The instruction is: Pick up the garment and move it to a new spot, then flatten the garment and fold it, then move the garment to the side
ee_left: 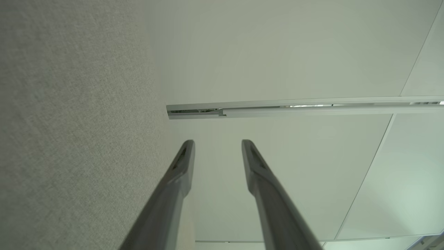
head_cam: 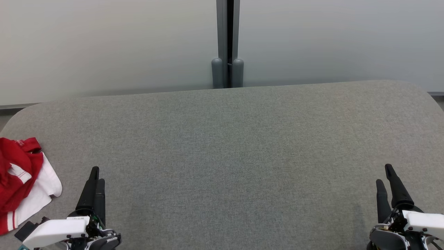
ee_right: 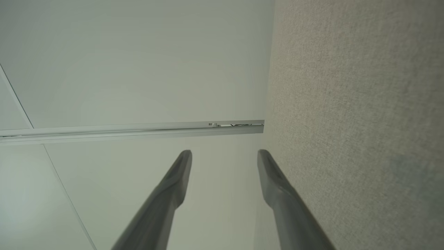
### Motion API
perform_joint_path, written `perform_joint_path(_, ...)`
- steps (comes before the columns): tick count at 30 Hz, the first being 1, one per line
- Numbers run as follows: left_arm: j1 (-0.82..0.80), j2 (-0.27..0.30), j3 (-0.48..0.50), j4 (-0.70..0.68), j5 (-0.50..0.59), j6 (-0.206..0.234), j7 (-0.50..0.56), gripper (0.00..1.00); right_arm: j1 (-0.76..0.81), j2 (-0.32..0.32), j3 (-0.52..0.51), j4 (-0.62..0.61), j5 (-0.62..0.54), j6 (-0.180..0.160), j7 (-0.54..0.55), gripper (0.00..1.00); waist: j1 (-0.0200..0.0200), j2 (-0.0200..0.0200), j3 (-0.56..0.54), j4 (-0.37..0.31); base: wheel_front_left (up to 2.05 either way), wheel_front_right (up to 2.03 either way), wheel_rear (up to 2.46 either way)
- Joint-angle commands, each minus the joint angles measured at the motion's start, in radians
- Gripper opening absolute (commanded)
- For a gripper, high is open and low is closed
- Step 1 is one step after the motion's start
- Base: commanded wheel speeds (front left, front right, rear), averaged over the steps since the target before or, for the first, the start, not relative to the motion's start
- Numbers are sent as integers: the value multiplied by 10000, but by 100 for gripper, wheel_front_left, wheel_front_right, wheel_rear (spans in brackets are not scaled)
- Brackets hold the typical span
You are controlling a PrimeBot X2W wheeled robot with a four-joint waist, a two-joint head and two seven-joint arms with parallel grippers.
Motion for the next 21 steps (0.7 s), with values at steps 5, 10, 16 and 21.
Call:
perform_joint_path(5, -332, 78, -20, -300, 5, -3, -80, 100, -274, -64, 309, -285, -180, 7, -330, 100, 0, 0, -1, 4, 0, 0, 0)
perform_joint_path(10, -378, 181, -129, -503, 348, -5, -314, 100, -355, -110, 563, -367, -543, 10, -585, 100, 0, 0, -8, 9, 0, 0, 0)
perform_joint_path(16, -458, 611, -620, -772, 1604, -6, -914, 100, -450, -141, 648, -556, -1901, 14, -903, 100, 0, 0, -30, 25, 0, 0, 0)
perform_joint_path(21, -513, 695, -651, -1069, 2703, -7, -1131, 100, -482, -147, 724, -757, -3172, 16, -1113, 100, 0, 0, -46, 41, 0, 0, 0)
